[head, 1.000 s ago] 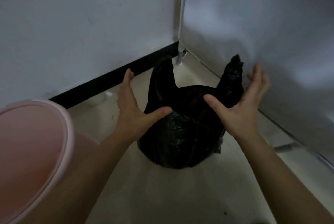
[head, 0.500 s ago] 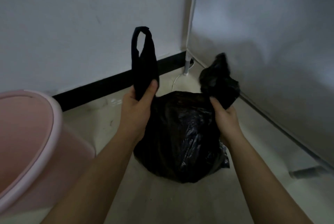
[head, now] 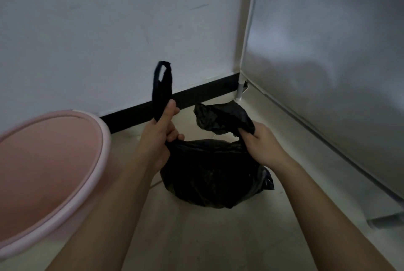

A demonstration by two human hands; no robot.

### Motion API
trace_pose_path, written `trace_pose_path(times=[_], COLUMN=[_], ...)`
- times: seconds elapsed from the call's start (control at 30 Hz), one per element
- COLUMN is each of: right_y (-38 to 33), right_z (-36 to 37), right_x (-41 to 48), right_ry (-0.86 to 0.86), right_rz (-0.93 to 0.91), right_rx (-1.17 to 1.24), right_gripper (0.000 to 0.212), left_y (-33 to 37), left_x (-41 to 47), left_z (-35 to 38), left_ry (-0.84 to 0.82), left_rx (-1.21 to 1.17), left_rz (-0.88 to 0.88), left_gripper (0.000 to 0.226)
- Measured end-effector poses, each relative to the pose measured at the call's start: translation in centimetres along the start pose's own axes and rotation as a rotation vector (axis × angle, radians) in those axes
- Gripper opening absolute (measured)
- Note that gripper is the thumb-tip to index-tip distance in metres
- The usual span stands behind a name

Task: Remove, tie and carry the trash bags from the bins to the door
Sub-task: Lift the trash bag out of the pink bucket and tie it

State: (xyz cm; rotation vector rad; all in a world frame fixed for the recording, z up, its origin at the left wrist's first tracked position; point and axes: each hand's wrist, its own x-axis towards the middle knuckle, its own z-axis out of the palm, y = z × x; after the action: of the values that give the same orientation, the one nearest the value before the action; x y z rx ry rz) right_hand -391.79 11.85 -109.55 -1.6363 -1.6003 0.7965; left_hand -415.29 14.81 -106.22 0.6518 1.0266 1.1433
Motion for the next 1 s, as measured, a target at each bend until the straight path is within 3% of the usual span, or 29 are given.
trace_pose_path(times=[0.07, 0.23, 0.4, 0.47, 0.5, 0.57, 0.63, 0.73, 0.83, 0.9, 1.0], right_y=[-0.4, -1.4, -1.1, -1.2, -1.2, -1.3, -1.3, -0.9, -0.5, -0.7, -2.3], right_z=[0.4, 1.4, 1.5, 1.5, 1.5, 1.5, 1.4, 0.9, 0.6, 0.4, 0.3], right_x=[-0.3, -1.2, -1.3, -1.3, -1.2, -1.2, -1.1, -1.1, -1.2, -1.4, -2.1], right_ry=[-0.009, -0.089, -0.044, -0.028, -0.025, -0.004, 0.030, 0.072, 0.017, -0.090, -0.193], right_rz=[-0.061, -0.125, -0.154, -0.171, -0.177, -0.185, -0.183, -0.177, -0.112, -0.033, -0.047], right_rx=[-0.086, -0.170, -0.120, -0.108, -0.109, -0.115, -0.124, -0.343, -0.410, -0.253, -0.134], right_gripper=[0.022, 0.019, 0.025, 0.026, 0.026, 0.027, 0.024, 0.016, 0.014, 0.028, 0.091], left_y=[0.3, 0.0, 0.4, 0.3, 0.1, -0.1, 0.3, 1.2, 1.0, 1.0, 1.5], left_x=[-0.2, -0.6, -0.3, -0.2, -0.2, 0.1, 0.2, 0.3, 0.1, 0.0, -0.1], left_z=[0.2, 0.8, -0.3, -0.6, -0.6, -0.3, 0.1, 0.3, 0.7, 0.9, 1.1], left_ry=[-0.033, -0.085, -0.206, -0.195, -0.176, -0.120, -0.004, 0.191, 0.180, 0.126, 0.048], left_rx=[0.064, 0.213, 0.248, 0.280, 0.289, 0.285, 0.228, 0.080, 0.003, -0.060, 0.083], left_rz=[-0.027, -0.055, -0.267, -0.322, -0.316, -0.261, -0.126, 0.128, 0.108, -0.029, -0.051], left_gripper=[0.077, 0.037, 0.045, 0.016, 0.008, 0.018, 0.009, 0.014, 0.011, 0.013, 0.032])
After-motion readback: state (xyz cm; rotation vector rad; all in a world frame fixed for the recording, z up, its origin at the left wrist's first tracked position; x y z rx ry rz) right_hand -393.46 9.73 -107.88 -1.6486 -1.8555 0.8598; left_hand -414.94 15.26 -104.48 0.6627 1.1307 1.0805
